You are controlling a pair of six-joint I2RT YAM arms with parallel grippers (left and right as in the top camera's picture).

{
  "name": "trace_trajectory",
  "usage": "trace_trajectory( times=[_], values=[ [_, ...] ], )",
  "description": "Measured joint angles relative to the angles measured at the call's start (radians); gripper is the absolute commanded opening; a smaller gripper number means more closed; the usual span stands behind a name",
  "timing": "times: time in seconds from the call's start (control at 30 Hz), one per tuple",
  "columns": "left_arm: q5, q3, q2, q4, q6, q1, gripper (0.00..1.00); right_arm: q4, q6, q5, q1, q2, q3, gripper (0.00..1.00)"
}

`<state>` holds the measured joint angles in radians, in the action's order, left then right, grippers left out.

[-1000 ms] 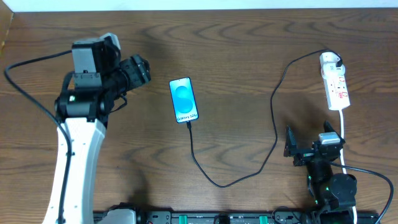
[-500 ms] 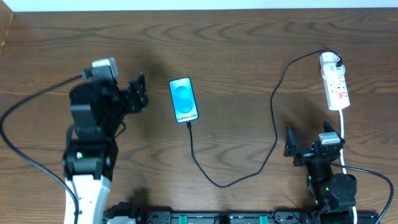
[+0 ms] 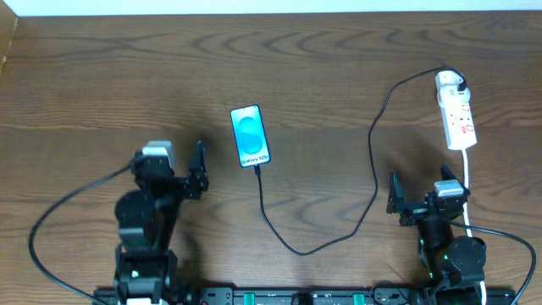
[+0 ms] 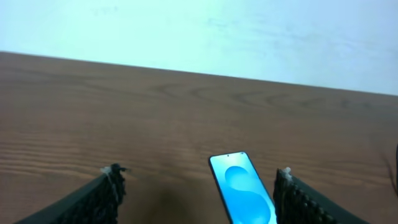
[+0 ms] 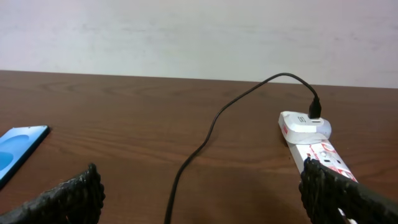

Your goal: Plug charger to phone and switch on socket

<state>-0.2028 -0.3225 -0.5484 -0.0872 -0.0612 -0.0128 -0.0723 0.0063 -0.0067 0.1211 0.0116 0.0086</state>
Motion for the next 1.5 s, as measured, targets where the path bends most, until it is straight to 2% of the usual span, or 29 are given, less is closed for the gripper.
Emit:
trace_trajectory(
  times=[0.3, 0.6, 0.97, 1.5],
  values=[
    [0.0, 0.228, 0.228, -0.068, 0.075, 0.0, 0.98, 0.0, 0.0, 0.0, 0.0, 0.0, 0.0, 0.99],
    [0.018, 0.308, 0.373, -0.058, 0.119, 0.0, 0.98, 0.001, 0.0, 0.0, 0.0, 0.0, 0.0, 0.99],
    [0.029, 0.315, 0.507, 0.077, 0.122, 0.0, 0.98, 0.0, 0.0, 0.0, 0.0, 0.0, 0.0, 0.99],
    [0.048, 0.311, 0.537, 0.094, 0.122, 0.0, 0.98, 0.0, 0.0, 0.0, 0.0, 0.0, 0.0, 0.99]
  ],
)
